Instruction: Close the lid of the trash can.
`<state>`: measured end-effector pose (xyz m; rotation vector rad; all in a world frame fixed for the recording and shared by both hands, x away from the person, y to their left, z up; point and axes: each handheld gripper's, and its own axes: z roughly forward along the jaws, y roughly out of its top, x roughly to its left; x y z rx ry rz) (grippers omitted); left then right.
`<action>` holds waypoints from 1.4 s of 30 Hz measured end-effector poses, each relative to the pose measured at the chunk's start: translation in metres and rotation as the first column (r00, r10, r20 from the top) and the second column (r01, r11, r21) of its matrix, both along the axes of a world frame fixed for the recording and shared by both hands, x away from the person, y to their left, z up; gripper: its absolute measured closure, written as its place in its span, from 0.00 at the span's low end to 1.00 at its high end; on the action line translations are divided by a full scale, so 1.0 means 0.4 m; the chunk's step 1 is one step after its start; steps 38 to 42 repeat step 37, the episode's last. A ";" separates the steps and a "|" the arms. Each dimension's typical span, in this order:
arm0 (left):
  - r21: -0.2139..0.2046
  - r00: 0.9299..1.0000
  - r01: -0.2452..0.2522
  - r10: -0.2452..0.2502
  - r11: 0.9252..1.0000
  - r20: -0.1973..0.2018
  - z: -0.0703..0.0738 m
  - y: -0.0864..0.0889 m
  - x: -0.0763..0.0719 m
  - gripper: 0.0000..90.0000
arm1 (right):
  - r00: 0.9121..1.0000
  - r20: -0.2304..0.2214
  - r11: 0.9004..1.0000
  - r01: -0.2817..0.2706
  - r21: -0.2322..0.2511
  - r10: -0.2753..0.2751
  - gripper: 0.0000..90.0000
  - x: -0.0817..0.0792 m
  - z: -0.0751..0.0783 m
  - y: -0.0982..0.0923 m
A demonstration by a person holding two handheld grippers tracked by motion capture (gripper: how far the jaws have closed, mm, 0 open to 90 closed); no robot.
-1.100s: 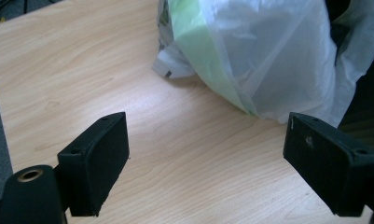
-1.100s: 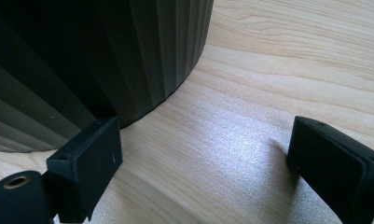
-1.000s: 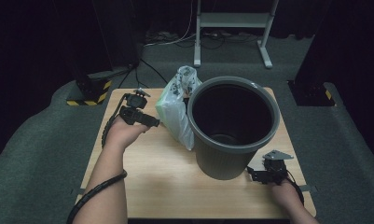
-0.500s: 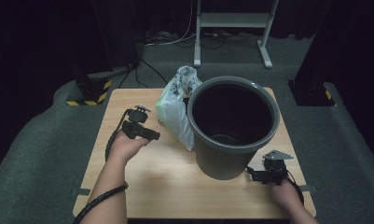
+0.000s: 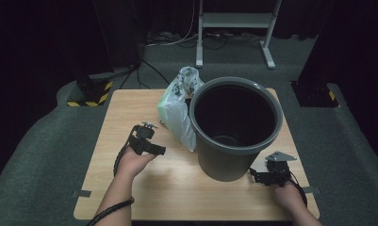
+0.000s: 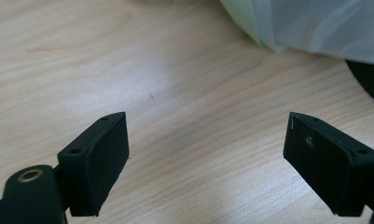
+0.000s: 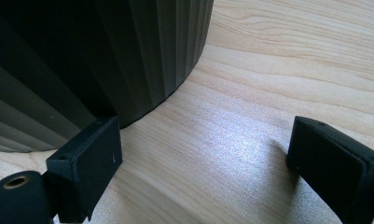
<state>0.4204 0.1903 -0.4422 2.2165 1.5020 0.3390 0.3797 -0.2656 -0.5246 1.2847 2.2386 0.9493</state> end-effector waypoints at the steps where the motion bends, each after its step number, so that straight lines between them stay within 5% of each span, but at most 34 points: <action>1: 0.001 1.000 0.010 -0.010 1.000 -0.003 -0.012 -0.002 -0.004 0.16 | 1.000 0.000 1.000 0.000 0.000 0.000 0.11 0.000 0.000 0.000; 11: -0.016 0.998 0.065 -0.065 0.998 0.022 -0.143 -0.033 -0.065 0.16 | 1.000 0.001 1.000 0.000 -0.002 0.000 0.11 0.000 0.000 0.000; 14: -0.019 0.988 0.074 -0.071 0.997 0.134 -0.183 -0.038 -0.095 0.08 | 1.000 0.003 1.000 0.005 -0.005 -0.005 0.11 -0.001 0.000 0.001; 16: -0.058 0.969 0.075 -0.059 0.995 0.238 -0.210 -0.035 -0.116 0.01 | 1.000 0.001 1.000 0.006 -0.004 -0.006 0.11 -0.001 0.000 0.002; 17: -0.072 0.963 0.083 -0.061 0.994 0.261 -0.215 -0.033 -0.123 0.00 | 1.000 0.003 1.000 0.005 -0.005 -0.005 0.11 -0.001 0.000 0.001; 23: -0.070 0.964 0.070 -0.049 0.995 0.262 -0.215 -0.040 -0.122 0.00 | 1.000 0.001 1.000 0.004 -0.002 -0.004 0.11 -0.001 0.000 0.002; 42: -0.074 0.957 0.146 -0.122 0.987 0.262 -0.215 -0.036 -0.113 0.00 | 1.000 0.004 1.000 0.008 -0.008 -0.008 0.11 -0.003 0.000 0.002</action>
